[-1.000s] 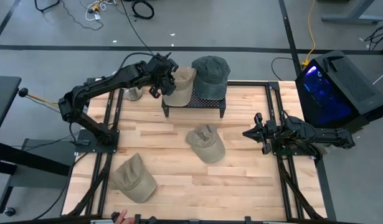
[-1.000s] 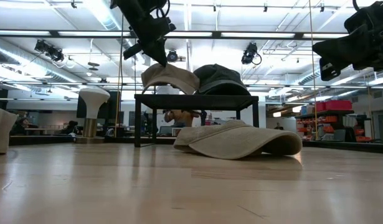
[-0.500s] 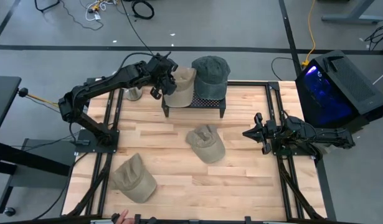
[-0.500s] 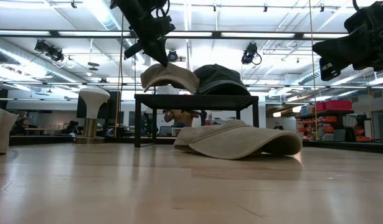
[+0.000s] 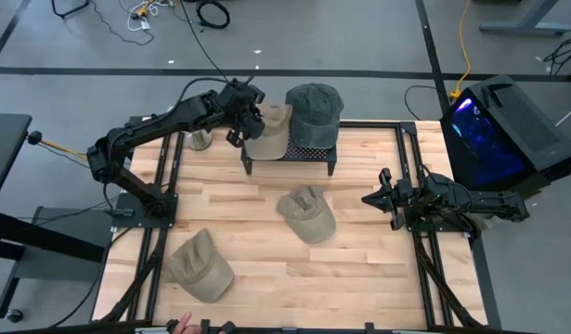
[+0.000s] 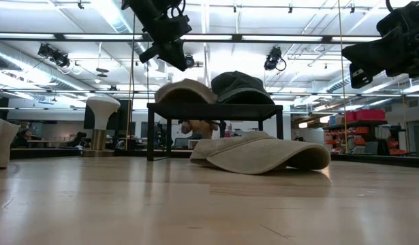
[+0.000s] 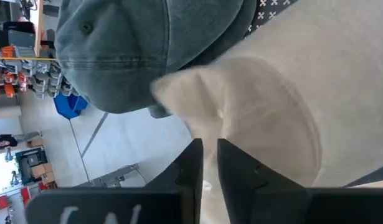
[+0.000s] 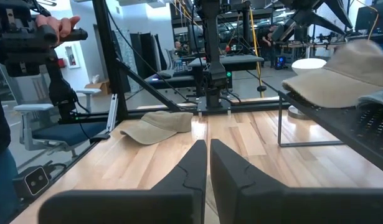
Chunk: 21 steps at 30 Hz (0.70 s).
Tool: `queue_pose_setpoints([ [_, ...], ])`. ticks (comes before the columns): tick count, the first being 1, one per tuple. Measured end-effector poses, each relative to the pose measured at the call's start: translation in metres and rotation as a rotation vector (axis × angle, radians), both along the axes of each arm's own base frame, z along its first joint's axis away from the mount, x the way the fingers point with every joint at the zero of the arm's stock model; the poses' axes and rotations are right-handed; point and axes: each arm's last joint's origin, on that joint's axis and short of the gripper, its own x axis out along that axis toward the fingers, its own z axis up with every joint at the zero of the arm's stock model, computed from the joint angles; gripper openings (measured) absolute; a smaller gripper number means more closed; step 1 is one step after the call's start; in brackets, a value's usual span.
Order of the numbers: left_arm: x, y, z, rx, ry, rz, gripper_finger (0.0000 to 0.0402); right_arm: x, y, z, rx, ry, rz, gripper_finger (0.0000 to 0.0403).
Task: Pick & Place hat
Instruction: Put the middle brown cap on the shelf, then stack the left brown cap on the other brown cap on the shelf
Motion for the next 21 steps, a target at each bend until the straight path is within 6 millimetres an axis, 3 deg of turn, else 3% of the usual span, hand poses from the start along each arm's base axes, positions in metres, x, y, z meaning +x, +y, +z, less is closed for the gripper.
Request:
queue_pose_setpoints([
  [13, -0.001, -0.001, 0.002, 0.035, 0.015, 0.035, 0.0084, 0.0, 0.0, 0.0, 0.0, 0.0, 0.0, 0.0025],
  [21, -0.007, -0.017, 0.016, 0.031, -0.052, 0.078, 0.0085, 0.0, 0.0, 0.0, 0.0, 0.0, 0.0, 0.0025],
])
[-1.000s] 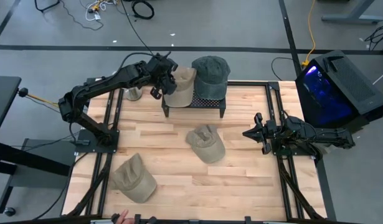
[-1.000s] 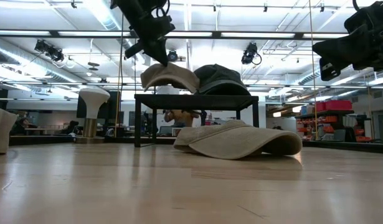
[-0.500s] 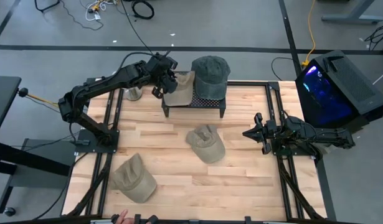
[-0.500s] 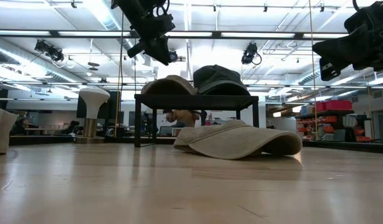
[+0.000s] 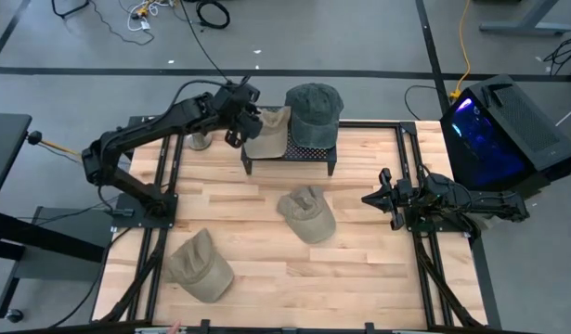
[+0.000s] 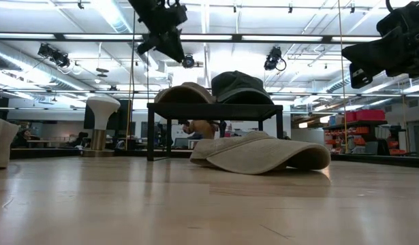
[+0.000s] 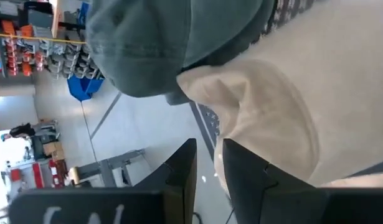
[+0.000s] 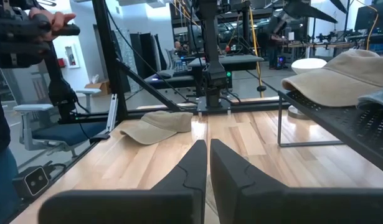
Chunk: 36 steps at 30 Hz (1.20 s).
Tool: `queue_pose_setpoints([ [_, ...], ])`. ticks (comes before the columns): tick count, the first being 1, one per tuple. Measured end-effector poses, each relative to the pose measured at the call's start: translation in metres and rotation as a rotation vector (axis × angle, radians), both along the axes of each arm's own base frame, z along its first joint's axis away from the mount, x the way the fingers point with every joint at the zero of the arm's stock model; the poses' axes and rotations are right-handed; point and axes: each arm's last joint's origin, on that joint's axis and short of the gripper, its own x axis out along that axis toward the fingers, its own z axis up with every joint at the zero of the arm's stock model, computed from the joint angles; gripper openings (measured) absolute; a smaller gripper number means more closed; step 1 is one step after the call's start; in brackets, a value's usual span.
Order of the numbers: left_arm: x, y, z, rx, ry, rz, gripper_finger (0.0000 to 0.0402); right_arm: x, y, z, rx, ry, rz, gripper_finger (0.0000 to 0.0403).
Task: Pick & Place hat
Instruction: Stack the left brown cap on the other brown cap on the shelf
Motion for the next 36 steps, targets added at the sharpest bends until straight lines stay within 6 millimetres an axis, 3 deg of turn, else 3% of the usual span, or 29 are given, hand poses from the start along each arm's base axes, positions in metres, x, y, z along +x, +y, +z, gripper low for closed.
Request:
queue_pose_setpoints([
  [11, -0.027, -0.038, 0.025, -0.134, -0.133, 0.059, 0.0085, 0.0, 0.0, 0.0, 0.0, 0.0, 0.001, 0.0025],
  [21, -0.052, -0.071, 0.027, -0.306, -0.103, 0.124, 0.0085, 0.0, 0.0, 0.0, 0.0, 0.0, 0.0, 0.0025],
  [36, -0.05, -0.123, 0.019, -0.501, 0.006, -0.072, 0.0085, 0.0, 0.0, 0.0, 0.0, 0.0, 0.0, 0.0025],
])
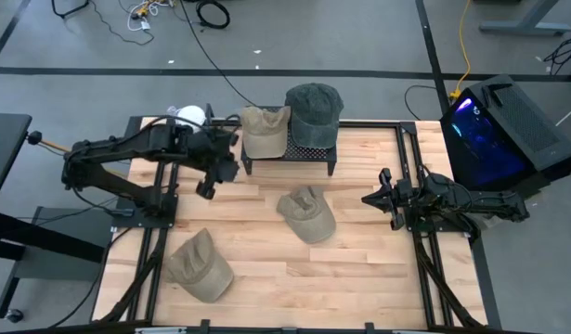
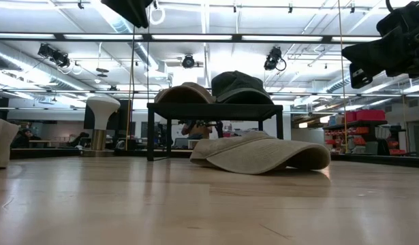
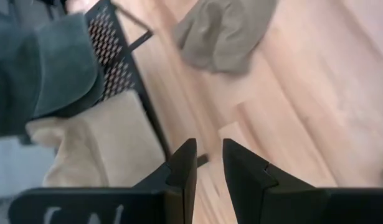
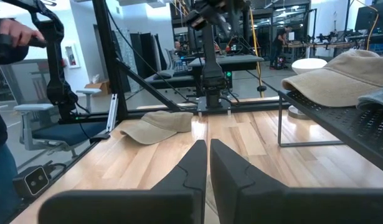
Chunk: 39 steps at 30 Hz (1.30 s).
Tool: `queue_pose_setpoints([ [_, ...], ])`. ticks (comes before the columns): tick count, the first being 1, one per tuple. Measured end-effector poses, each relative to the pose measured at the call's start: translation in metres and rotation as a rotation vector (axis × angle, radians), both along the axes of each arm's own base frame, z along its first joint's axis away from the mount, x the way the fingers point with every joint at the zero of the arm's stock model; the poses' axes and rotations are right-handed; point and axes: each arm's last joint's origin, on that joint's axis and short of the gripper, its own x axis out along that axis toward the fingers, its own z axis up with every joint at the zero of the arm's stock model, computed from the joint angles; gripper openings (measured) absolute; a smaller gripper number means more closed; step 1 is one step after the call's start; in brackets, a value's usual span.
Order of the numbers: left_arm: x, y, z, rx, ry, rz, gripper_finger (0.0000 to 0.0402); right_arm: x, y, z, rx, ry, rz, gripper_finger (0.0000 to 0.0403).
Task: Pick & Place hat
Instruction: Stack the left brown cap on the other brown cap on the shelf
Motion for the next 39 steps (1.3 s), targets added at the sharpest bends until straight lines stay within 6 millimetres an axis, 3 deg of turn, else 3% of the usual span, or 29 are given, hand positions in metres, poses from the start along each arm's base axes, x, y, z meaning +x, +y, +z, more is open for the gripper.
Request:
queue_pose_setpoints([
  [18, -0.011, -0.058, -0.007, -0.06, 0.124, -0.284, 0.0085, 0.0, 0.0, 0.0, 0.0, 0.0, 0.0, 0.0025],
  [32, -0.022, -0.1, -0.009, -0.237, 0.174, -0.327, 0.0085, 0.0, 0.0, 0.0, 0.0, 0.0, 0.0, 0.0025],
  [39, -0.025, -0.11, -0.009, -0.271, 0.181, -0.313, 0.0085, 0.0, 0.0, 0.0, 0.0, 0.0, 0.0, 0.0025],
])
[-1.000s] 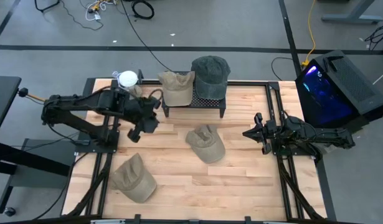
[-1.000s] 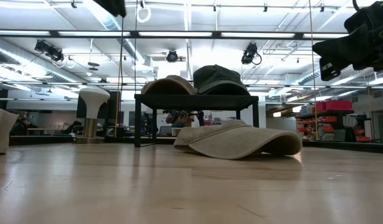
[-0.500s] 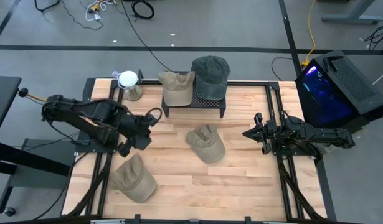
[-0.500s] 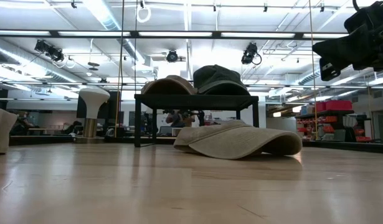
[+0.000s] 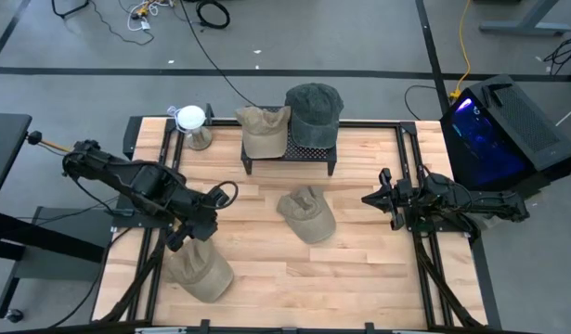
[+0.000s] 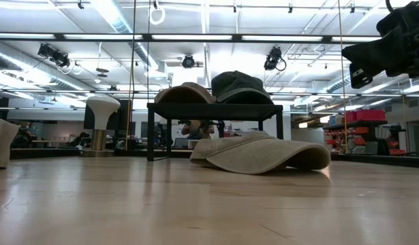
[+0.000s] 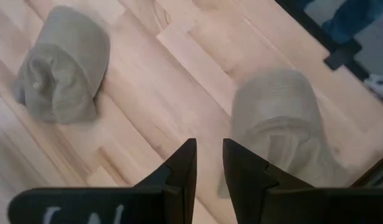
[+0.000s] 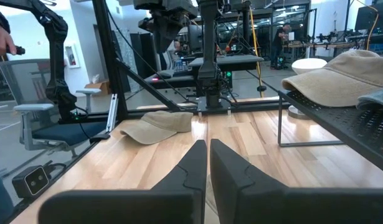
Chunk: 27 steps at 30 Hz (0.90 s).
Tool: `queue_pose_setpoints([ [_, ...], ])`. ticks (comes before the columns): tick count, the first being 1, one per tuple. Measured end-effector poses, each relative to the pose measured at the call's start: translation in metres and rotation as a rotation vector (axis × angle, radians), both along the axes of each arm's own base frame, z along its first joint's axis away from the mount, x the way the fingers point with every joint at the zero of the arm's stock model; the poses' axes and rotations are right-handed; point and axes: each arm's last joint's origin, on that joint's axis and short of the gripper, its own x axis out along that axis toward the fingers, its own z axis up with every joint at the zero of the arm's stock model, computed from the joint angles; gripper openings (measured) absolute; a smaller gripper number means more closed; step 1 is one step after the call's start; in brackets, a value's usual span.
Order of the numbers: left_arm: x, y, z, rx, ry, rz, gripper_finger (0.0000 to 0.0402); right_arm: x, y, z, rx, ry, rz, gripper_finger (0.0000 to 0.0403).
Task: Pick & Place hat
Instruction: Stack the left brown cap on the other brown cap on the shelf
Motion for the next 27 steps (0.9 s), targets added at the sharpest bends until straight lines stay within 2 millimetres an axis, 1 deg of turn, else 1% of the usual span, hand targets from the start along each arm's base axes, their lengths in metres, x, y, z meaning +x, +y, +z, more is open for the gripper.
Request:
queue_pose_setpoints([
  [6, 0.0, -0.001, 0.0, -0.035, 0.018, 0.069, 0.0085, 0.0, 0.0, 0.0, 0.0, 0.0, 0.0, 0.0025],
  [12, -0.002, -0.003, 0.0, -0.035, 0.03, 0.056, 0.0085, 0.0, 0.0, 0.0, 0.0, 0.0, 0.0, 0.0025],
  [19, -0.011, -0.019, -0.001, 0.003, 0.022, -0.011, 0.0085, 0.0, 0.0, 0.0, 0.0, 0.0, 0.0, 0.0025],
  [27, -0.024, -0.039, -0.001, 0.001, 0.022, -0.062, 0.0085, 0.0, 0.0, 0.0, 0.0, 0.0, 0.0, 0.0025],
])
